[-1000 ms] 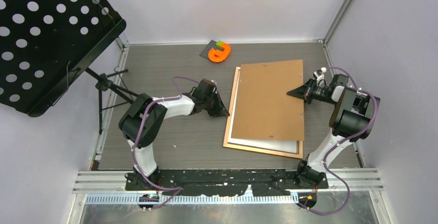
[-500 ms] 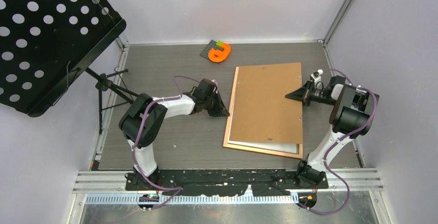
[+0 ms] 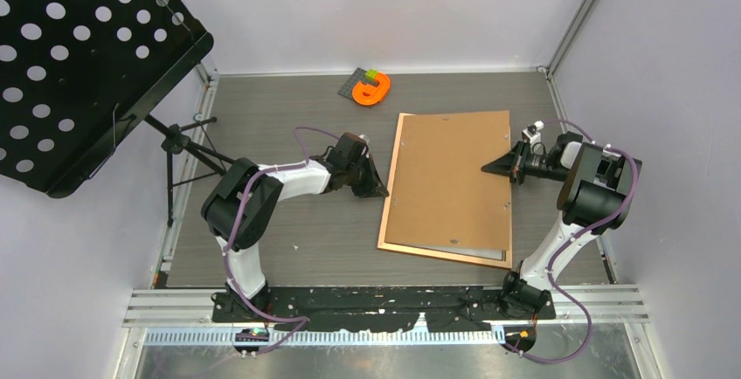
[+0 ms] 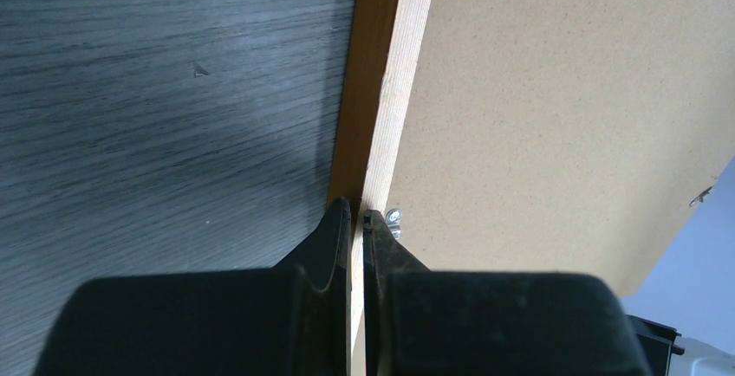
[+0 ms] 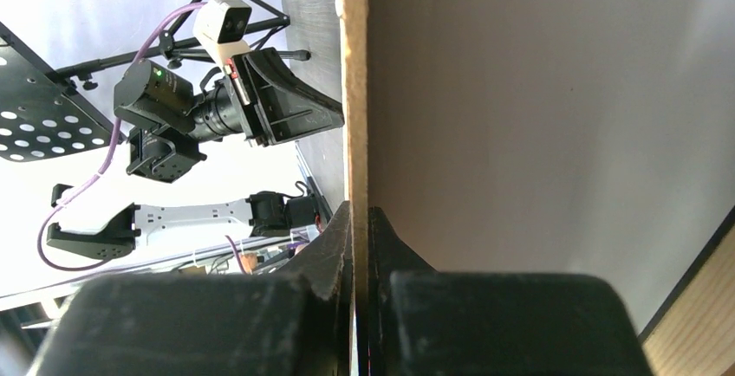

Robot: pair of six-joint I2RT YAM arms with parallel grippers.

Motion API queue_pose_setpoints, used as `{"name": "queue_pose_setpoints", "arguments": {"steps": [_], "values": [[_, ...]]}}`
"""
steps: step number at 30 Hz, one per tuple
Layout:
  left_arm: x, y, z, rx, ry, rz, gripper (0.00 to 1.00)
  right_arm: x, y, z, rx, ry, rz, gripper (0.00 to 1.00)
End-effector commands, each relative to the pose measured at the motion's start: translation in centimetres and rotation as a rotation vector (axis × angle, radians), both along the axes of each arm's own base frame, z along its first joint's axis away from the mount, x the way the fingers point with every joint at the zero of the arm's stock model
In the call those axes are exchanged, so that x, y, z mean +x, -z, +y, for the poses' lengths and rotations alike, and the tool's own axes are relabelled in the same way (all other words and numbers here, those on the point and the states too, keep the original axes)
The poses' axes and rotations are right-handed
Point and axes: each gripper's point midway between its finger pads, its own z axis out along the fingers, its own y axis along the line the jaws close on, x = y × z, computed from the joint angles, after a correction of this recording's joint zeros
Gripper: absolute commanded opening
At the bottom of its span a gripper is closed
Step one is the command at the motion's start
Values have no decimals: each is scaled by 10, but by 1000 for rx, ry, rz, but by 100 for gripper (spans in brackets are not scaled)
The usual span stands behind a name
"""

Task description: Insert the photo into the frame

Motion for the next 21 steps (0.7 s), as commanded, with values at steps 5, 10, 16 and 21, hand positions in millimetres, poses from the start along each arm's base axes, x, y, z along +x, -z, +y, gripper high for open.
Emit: {"name": "queue_pose_setpoints", "arguments": {"steps": [5,10,16,21], "values": [[-20,39,24,160,8,68,0,-10,-6,6,0,-35,23,6],[-19,39,23,159,10,71,0,-16,-4,7,-8,-40,36,6],[-19,39,24,161,12,65,0,-19,-1,7,-15,-46,50,6],[-19,39,23,160,14,66,0,-15,8,4,-36,-40,58,6]]}}
